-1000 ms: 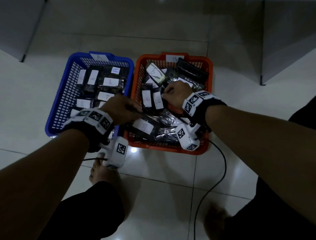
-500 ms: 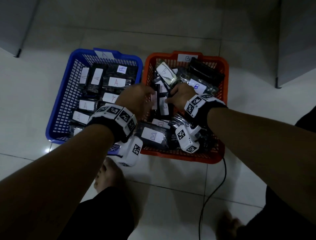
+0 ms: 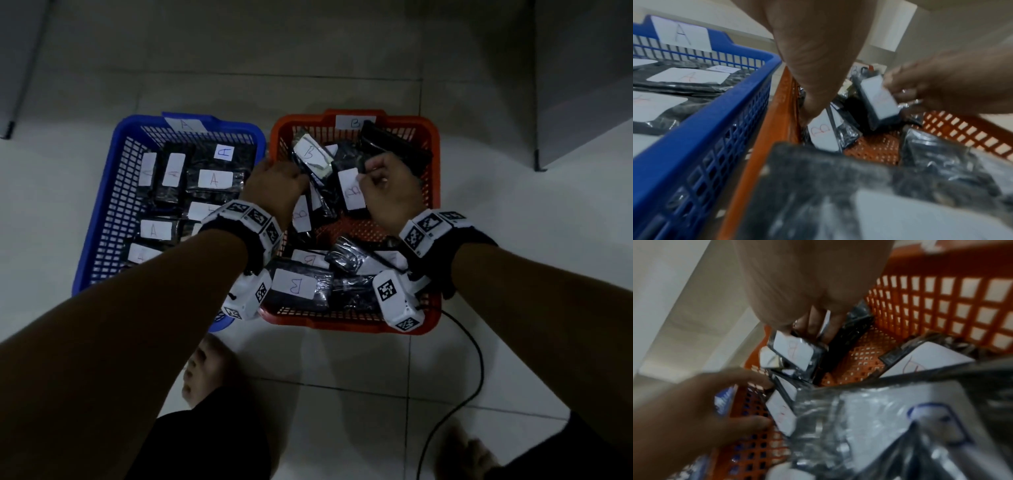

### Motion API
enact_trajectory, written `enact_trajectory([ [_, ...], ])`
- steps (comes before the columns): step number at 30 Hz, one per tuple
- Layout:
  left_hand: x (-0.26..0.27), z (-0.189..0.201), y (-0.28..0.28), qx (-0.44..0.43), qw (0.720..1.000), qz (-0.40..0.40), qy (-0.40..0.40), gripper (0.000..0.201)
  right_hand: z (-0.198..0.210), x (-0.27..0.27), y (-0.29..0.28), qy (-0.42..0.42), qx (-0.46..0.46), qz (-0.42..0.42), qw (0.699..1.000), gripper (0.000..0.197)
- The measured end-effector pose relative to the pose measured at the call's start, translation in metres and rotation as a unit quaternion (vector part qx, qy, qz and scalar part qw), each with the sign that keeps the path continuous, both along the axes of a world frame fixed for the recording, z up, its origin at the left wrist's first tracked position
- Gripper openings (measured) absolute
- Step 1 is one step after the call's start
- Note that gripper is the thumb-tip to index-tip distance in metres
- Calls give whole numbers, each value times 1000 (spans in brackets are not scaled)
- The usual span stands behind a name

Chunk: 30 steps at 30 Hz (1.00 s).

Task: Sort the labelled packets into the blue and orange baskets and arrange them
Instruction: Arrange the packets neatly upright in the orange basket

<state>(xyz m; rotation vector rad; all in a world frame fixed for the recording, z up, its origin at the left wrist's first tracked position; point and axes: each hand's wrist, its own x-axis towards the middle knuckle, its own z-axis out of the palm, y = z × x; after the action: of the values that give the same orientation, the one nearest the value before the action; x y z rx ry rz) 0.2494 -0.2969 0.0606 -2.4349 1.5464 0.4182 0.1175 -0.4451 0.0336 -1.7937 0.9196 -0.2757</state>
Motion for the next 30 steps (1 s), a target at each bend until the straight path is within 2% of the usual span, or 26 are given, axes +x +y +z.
enact_trajectory([
  [2, 0, -4, -4, 14, 1000, 16, 6, 64, 6, -4, 0, -14, 2, 2, 1000, 8],
  [4, -2, -4, -8, 26, 999, 24, 18, 77, 10, -8, 3, 1, 15, 37, 999, 6],
  [6, -3, -3, -12, 22, 999, 33, 27, 80, 13, -12, 3, 12, 37, 70, 997, 6],
  [8, -2, 4, -14, 12, 997, 46, 54, 72, 15, -16, 3, 15, 57, 92, 994, 7],
  [11, 3, 22, -12, -33, 989, 71, 128, 41, 20, -20, 8, 41, 72, 170, 982, 10],
  [14, 11, 37, -1, -113, 972, 150, 144, 26, 27, -26, 24, 72, 80, 252, 962, 8],
  [17, 12, 47, 13, -176, 932, 267, 173, 20, 31, -33, 40, 110, 17, 335, 936, 6],
  [19, 6, 53, 21, -192, 899, 320, 229, 19, 34, -38, 42, 106, -20, 362, 926, 9],
  [23, -13, 58, 37, -152, 857, 353, 343, 23, 39, -46, 27, 109, -56, 352, 928, 3],
  [26, -24, 58, 47, -85, 810, 390, 429, 25, 34, -50, 11, 138, -58, 301, 942, 4],
  [28, -30, 54, 50, -35, 817, 375, 437, 24, 31, -52, 6, 176, -43, 300, 937, 12],
  [30, -36, 52, 50, -2, 828, 358, 431, 21, 32, -55, 6, 215, -48, 338, 915, 18],
])
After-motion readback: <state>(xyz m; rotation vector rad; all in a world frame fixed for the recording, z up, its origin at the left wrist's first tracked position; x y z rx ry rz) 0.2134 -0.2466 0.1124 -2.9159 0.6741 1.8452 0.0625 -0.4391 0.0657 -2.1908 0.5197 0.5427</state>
